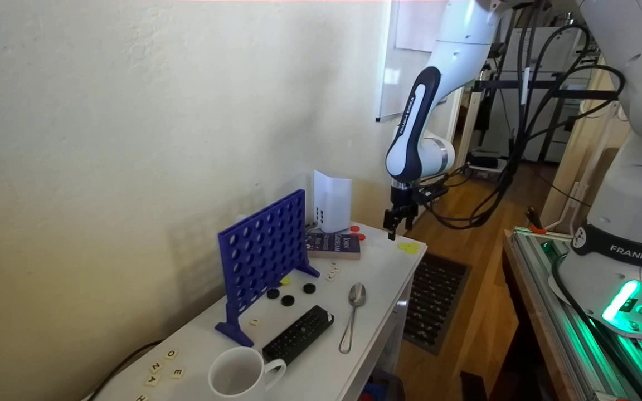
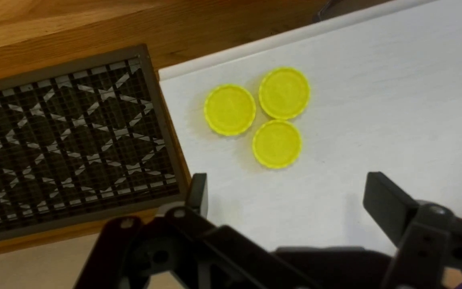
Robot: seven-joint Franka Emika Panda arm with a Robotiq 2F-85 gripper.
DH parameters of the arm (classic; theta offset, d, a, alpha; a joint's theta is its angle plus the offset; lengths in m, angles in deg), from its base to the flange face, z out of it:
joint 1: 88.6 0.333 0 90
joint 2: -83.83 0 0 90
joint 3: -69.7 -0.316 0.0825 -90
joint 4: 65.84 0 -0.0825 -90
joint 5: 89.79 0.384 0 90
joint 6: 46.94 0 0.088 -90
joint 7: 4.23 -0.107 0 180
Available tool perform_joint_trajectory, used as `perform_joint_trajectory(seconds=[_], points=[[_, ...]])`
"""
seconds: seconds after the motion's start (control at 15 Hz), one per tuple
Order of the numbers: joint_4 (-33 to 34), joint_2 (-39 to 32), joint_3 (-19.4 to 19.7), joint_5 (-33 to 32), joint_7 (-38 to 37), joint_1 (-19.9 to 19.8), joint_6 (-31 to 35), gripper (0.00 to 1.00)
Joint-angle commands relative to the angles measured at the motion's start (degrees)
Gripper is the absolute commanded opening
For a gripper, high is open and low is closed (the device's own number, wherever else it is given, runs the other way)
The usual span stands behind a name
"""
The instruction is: Put one yellow chip in the blue gameboard.
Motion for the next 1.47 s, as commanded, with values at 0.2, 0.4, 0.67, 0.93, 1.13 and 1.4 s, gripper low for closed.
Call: perform_joint_trajectory(seconds=[0.2,0.4,0.67,0.93,1.13,1.4], points=[[0.6,-2.4,-4.5,-0.3,2.6,-5.4,2.4,1.00],[0.7,-2.8,-5.0,-0.8,3.0,-6.4,3.0,1.00],[0.8,-3.0,-5.7,-1.1,3.7,-7.6,3.0,0.93],[0.8,-3.0,-4.9,-1.6,3.7,-6.9,3.1,0.78],[0.8,-3.1,-4.5,-1.8,3.3,-6.3,3.2,0.78],[1.0,-3.6,-3.8,-2.1,2.9,-5.4,3.6,0.80]])
